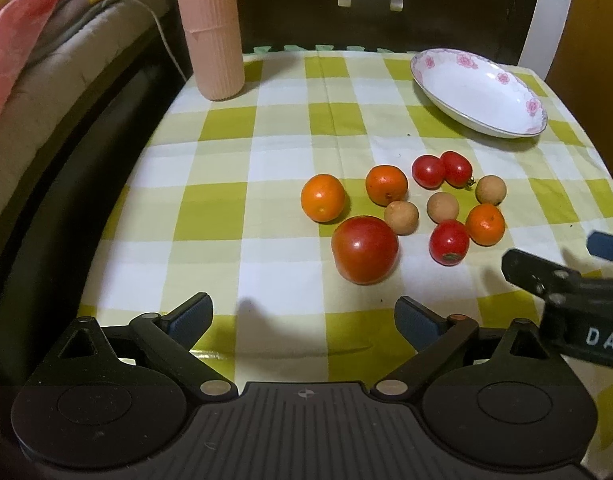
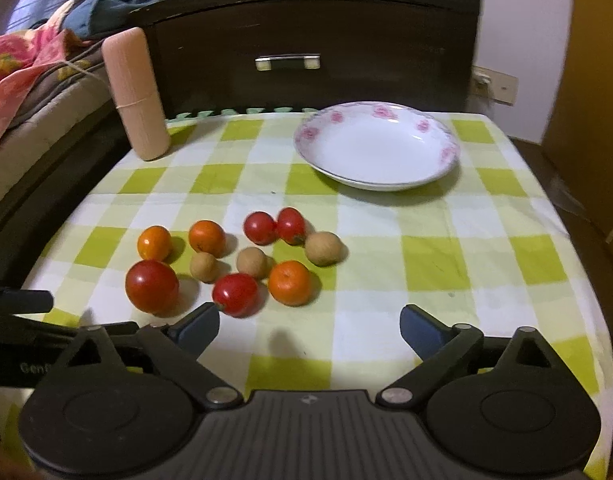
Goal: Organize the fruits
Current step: 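Grasp a tangerine with the right gripper while the left gripper grasps the large red tomato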
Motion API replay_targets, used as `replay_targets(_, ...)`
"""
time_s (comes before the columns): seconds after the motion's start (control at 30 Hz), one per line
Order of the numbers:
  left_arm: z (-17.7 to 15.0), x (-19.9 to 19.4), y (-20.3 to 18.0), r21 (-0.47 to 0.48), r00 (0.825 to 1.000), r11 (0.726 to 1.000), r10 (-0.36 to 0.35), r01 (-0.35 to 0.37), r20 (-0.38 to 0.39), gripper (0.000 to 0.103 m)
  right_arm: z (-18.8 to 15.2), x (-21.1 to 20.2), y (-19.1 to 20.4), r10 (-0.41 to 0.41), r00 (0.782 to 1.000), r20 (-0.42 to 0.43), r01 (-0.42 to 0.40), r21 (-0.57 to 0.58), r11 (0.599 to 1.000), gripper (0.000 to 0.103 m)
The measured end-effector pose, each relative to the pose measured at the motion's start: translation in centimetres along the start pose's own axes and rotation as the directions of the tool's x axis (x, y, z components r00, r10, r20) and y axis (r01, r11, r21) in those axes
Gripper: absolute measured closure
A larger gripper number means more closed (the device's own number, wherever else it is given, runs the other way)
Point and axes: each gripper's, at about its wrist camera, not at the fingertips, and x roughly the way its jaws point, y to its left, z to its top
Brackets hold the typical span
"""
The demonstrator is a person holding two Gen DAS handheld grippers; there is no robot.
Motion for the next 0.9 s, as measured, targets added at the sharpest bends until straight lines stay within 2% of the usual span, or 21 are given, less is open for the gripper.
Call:
replay_targets(0.1, 0.2, 0.4, 0.3, -0.014, 1.0, 1.0, -0.008, 0.008, -0.015, 0.004, 0.5, 1.0, -0.3, 0.041, 0.999, -0.017, -0.041, -0.008, 0.999, 0.015)
replay_targets(0.23, 0.4, 0.6, 0.6, -0.029, 1.0, 0.999, -0.02, 0.019, -0.022, 0.004, 1.2, 2.7, -0.7, 0.067, 0.996, -0.056, -0.068, -0.015, 0.998, 0.034)
replay_targets(0.37, 0.4, 0.8, 0.5, -0.031, 0.999, 0.999, -0.032, 0.031, -0.031, 0.004, 1.5, 4.0, -1.0, 0.082, 0.993, -0.084, -0.084, -0.019, 0.996, 0.043)
replay_targets(0.43, 0.5, 1.0, 0.3, -0.031, 0.999, 0.999, -0.04, 0.039, -0.034, 0.004, 1.6, 4.8, -1.1, 0.09, 0.991, -0.101, -0.093, -0.019, 0.996, 0.05)
replay_targets(0.67, 0.6, 1.8, -0.3, -0.011, 0.998, 0.999, -0.05, 0.05, -0.032, 0.004, 2.2, 6.1, -0.8, 0.102, 0.99, -0.097, -0.107, -0.046, 0.993, 0.058)
replay_targets(0.8, 0.7, 2.2, -0.6, 0.004, 0.997, 0.998, -0.069, 0.069, -0.019, 0.005, 2.2, 6.2, 0.0, 0.101, 0.99, -0.101, -0.111, -0.102, 0.989, 0.072)
replay_targets(0.9, 0.9, 2.6, -0.9, 0.022, 0.997, 0.997, -0.077, 0.077, -0.015, 0.009, 2.0, 6.0, 0.2, 0.101, 0.99, -0.102, -0.113, -0.124, 0.986, 0.072)
